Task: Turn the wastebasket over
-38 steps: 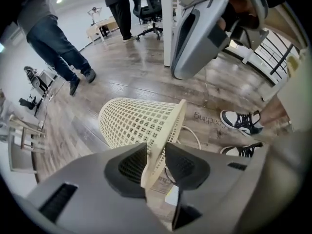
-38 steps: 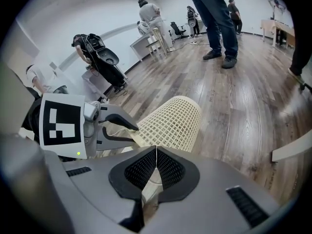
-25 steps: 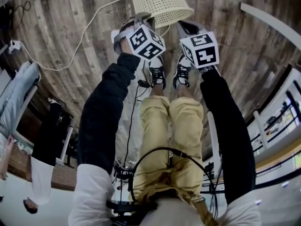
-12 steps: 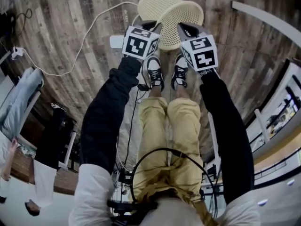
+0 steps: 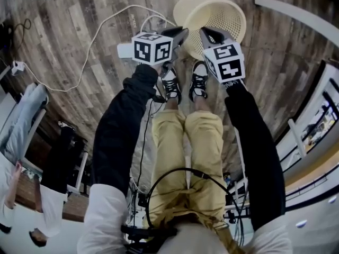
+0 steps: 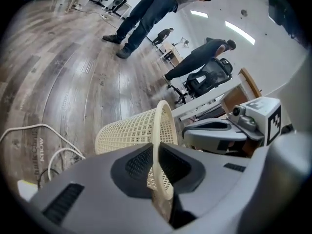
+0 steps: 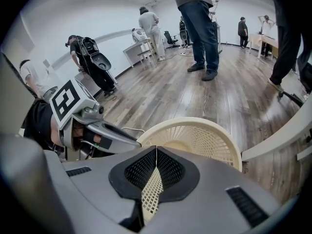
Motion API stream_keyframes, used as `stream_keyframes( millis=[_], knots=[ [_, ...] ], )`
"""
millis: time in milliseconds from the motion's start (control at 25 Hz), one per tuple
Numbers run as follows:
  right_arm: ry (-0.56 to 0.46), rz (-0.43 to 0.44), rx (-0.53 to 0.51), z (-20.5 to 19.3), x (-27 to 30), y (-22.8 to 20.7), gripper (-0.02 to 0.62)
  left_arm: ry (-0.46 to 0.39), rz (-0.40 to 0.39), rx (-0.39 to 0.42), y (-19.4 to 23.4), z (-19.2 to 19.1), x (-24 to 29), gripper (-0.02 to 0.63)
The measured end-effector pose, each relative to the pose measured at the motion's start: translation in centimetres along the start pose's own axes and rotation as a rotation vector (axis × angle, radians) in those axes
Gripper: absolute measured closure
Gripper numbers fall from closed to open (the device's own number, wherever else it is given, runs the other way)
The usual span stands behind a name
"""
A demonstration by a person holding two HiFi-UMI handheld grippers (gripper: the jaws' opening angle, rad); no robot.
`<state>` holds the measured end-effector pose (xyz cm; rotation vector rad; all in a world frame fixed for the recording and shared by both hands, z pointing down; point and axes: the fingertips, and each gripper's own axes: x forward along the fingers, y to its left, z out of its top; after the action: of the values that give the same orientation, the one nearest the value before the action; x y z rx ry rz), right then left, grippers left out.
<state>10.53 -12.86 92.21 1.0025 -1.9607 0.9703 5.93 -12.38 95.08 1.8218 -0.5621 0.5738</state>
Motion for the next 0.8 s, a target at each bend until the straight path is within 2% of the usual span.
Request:
stream_keyframes(
  millis=[160,320,600,800],
  knots=[
    [0.005,-0.003,0.021,-0.7,0.5,-0.5,0.574,-0.013,0.006,-0.03,1.0,-0.8,0.8,0.565],
    [0.0,0.004,0.038,-1.1,0.7,-0.3,0.574,-0.019,0.05,-0.045,2.3,-1.1,0.2,0.565],
    [-0.001,0.026,0.03,-0.8,1.2,0.6,0.574,0.007,0.179,-0.053,5.0,-1.4,-1.1,0.563],
    [0.002,0.029,0.031,-0.9,1.5,0.3,0.574,0.035,0.319,-0.028,6.9,-1.2,-1.4,0.563]
  ],
)
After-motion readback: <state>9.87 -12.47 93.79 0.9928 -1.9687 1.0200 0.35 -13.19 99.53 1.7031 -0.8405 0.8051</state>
